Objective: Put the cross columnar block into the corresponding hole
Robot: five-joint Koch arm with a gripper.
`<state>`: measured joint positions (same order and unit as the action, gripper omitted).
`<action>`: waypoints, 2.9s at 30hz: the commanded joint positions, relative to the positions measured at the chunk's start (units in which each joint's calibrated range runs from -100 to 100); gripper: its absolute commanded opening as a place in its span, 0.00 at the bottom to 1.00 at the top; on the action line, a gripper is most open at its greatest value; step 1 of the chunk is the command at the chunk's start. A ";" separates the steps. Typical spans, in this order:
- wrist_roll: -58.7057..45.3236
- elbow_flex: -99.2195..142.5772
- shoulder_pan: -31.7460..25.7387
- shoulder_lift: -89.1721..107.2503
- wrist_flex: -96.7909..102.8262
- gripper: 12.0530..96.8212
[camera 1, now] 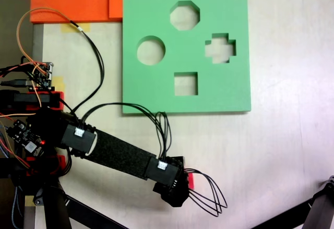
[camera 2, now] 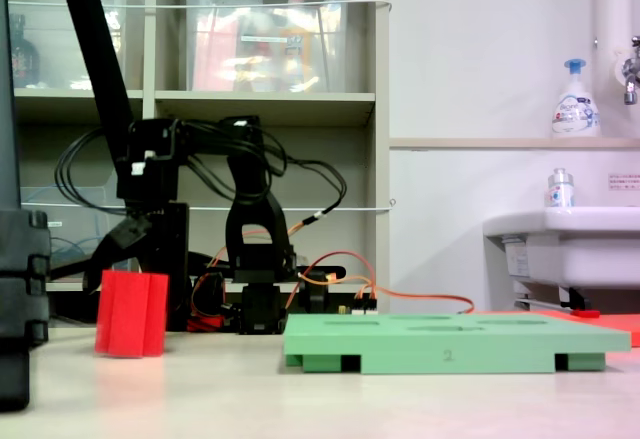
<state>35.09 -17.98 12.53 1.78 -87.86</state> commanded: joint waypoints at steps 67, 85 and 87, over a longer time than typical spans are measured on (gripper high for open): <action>22.86 -55.60 -29.26 -16.58 -0.87 0.23; 23.44 -55.70 -30.18 -23.99 16.27 0.23; 23.93 -55.70 -30.28 -24.96 16.75 0.23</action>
<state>58.39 -68.15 -17.41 -23.94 -77.09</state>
